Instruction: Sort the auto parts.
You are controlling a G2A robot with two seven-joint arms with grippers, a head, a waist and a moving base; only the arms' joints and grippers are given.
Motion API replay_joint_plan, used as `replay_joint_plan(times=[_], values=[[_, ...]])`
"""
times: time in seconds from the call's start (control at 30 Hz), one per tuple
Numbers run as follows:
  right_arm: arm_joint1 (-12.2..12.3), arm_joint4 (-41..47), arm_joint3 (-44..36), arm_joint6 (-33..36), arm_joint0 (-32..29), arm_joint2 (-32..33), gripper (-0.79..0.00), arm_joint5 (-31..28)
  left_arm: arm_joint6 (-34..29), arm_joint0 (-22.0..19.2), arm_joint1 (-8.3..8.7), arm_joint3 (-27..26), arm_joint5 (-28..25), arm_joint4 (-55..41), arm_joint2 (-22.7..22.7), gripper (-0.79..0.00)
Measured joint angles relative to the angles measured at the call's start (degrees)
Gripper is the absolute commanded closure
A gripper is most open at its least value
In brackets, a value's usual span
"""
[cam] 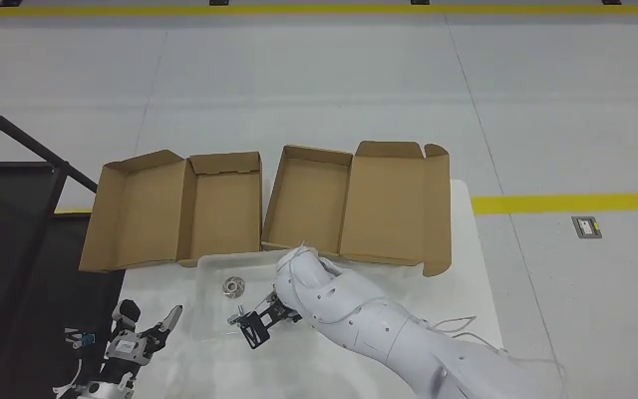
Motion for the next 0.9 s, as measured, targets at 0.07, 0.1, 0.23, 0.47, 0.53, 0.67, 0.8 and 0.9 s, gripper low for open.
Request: replay_joint_plan(times=[0.07, 0.1, 0.23, 0.47, 0.53, 0.67, 0.8, 0.9], values=[[0.19, -0.92, -1.00, -0.40, -0.03, 0.02, 0.000, 0.06, 0.00, 0.00, 0.00, 0.00, 0.00, 0.00, 0.00, -0.785], [0.31, -1.29, -1.53, -0.40, -0.08, 0.10, 0.000, 0.14, 0.00, 0.00, 0.00, 0.00, 0.00, 0.00, 0.00, -0.785], [1.24, -2.57, -5.31, 1.18, -0.60, 1.29, 0.000, 1.60, 0.00, 0.00, 0.00, 0.00, 0.00, 0.00, 0.00, -0.785], [4.80, -1.73, -17.29, 9.74, -3.50, 7.46, 0.000, 3.90, 0.00, 0.00, 0.00, 0.00, 0.00, 0.00, 0.00, -0.785], [6.33, -1.70, -23.17, 13.87, -5.40, 9.95, 0.000, 3.62, 0.00, 0.00, 0.00, 0.00, 0.00, 0.00, 0.00, -0.785], [9.14, -0.64, -34.52, 21.74, -10.30, 16.02, 0.000, 4.41, 0.00, 0.00, 0.00, 0.00, 0.00, 0.00, 0.00, -0.785], [11.04, 1.15, -42.49, 26.62, -14.87, 21.94, 0.000, 5.36, 0.00, 0.00, 0.00, 0.00, 0.00, 0.00, 0.00, -0.785], [11.39, 1.35, -43.69, 27.33, -15.82, 23.28, 0.000, 5.49, 0.00, 0.00, 0.00, 0.00, 0.00, 0.00, 0.00, -0.785]])
